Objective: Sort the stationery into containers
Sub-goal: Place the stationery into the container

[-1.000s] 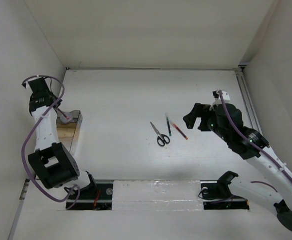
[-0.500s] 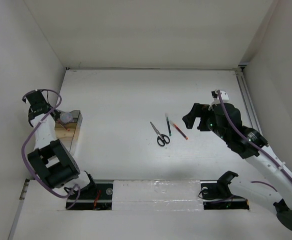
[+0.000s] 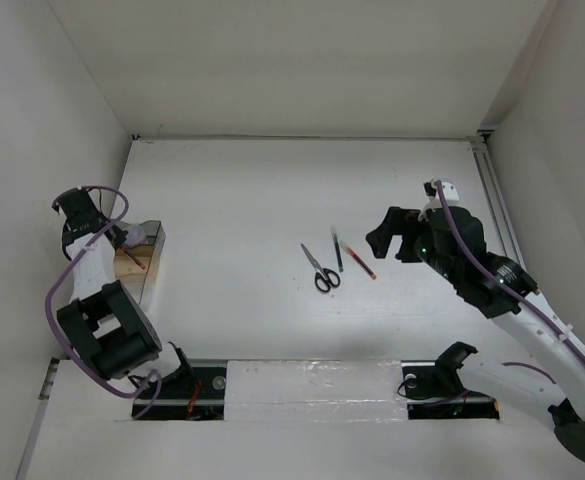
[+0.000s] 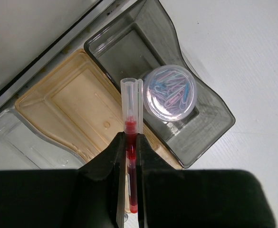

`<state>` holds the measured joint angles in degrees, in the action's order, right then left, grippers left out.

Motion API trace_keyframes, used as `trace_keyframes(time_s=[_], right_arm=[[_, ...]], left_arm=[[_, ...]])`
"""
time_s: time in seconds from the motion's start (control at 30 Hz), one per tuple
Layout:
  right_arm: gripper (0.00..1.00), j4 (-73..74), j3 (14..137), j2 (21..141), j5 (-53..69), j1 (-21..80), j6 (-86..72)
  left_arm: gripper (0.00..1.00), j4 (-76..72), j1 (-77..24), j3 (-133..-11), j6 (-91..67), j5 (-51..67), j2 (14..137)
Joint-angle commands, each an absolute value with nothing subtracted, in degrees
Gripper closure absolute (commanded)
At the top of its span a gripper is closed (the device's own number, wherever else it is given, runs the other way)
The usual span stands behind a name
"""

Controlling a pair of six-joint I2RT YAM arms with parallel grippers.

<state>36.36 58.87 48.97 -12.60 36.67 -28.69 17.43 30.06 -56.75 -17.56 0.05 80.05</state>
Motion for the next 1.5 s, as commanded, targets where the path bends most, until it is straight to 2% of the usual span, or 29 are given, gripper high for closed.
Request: trace_keyframes(time_s=[0.0,0.83,1.03,1.27,1.47], right_arm=[[0.00,33.40,59.24,47.29,-12.13,36.74,-27.95],[0.00,33.40,58.71,47.90,-11.60,37.27,-27.42],[0.00,33.40,59.24,48.96,-11.07,37.27,-27.42],[0.00,33.40,59.24,49.48,-11.07,37.27,-27.42],[0.00,33.40,59.77,50.01,-11.07,37.27,-26.89]], left_arm=[[1.00,15.65,30.15,-56.07,-17.48,1.41,76.30],[1.00,14.59,30.15,-53.09,-23.02,0.88,75.59],[1.00,15.82,33.13,-53.09,-24.17,2.64,76.73],[1.00,15.82,33.13,-52.47,-25.84,-2.02,77.42],[1.00,15.82,33.66,-52.47,-25.84,-0.88,77.96]])
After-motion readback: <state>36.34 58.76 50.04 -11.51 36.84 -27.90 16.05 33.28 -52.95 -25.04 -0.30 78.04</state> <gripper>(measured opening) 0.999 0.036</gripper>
